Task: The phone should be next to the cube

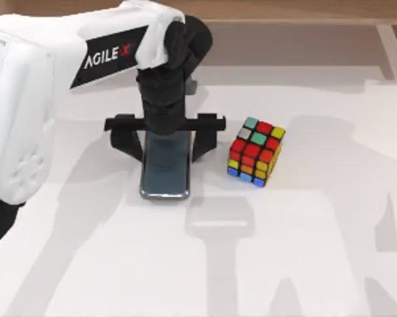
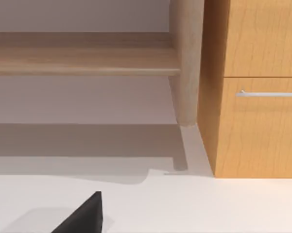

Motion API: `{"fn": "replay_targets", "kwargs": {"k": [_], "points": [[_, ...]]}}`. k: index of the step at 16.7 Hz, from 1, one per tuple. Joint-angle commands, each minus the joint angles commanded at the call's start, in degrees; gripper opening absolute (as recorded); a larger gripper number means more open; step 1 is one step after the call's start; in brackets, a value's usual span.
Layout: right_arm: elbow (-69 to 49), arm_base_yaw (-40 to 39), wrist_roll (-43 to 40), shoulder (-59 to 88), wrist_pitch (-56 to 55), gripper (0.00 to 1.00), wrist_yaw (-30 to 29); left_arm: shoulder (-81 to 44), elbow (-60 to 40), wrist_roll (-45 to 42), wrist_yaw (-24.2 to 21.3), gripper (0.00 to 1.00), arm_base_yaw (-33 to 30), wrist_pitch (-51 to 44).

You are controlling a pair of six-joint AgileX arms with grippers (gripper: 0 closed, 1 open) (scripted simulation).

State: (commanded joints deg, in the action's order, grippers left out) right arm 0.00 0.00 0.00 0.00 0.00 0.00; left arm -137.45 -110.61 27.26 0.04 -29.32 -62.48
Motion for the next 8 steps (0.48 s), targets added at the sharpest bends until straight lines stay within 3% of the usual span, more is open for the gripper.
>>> {"fn": "replay_targets", "kwargs": {"k": [3, 8], "points": [[0.0, 0.0, 0.0, 0.0, 0.0, 1.0, 0.0, 0.0, 0.0, 0.0, 0.0, 0.0, 0.0, 0.0], [0.0, 0.0, 0.0, 0.0, 0.0, 1.0, 0.0, 0.0, 0.0, 0.0, 0.0, 0.38, 0.0, 0.0]]}}
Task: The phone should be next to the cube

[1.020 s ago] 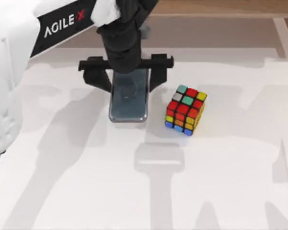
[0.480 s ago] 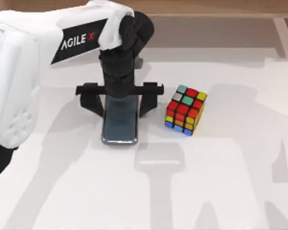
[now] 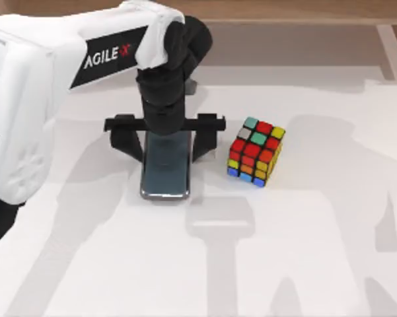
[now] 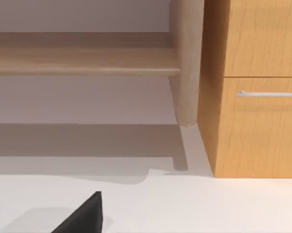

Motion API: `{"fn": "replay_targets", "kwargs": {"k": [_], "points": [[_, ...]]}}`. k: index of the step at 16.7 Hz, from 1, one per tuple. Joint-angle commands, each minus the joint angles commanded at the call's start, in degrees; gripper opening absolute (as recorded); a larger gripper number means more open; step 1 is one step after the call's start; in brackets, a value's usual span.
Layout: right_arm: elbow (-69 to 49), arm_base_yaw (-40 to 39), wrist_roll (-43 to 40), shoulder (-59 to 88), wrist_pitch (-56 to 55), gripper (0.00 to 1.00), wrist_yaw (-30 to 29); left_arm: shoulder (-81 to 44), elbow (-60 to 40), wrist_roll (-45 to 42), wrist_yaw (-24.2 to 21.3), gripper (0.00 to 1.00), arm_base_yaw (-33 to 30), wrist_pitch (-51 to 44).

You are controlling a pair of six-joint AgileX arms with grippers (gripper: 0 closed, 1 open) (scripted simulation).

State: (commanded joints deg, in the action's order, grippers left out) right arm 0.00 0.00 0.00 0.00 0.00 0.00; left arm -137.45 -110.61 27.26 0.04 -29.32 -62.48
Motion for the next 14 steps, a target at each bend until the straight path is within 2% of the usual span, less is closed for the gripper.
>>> {"fn": "replay_targets", "kwargs": {"k": [8, 14], "points": [[0.0, 0.0, 0.0, 0.0, 0.0, 1.0, 0.0, 0.0, 0.0, 0.0, 0.0, 0.98, 0.0, 0.0], [0.0, 0.0, 0.0, 0.0, 0.0, 1.0, 0.0, 0.0, 0.0, 0.0, 0.0, 1.0, 0.0, 0.0]]}}
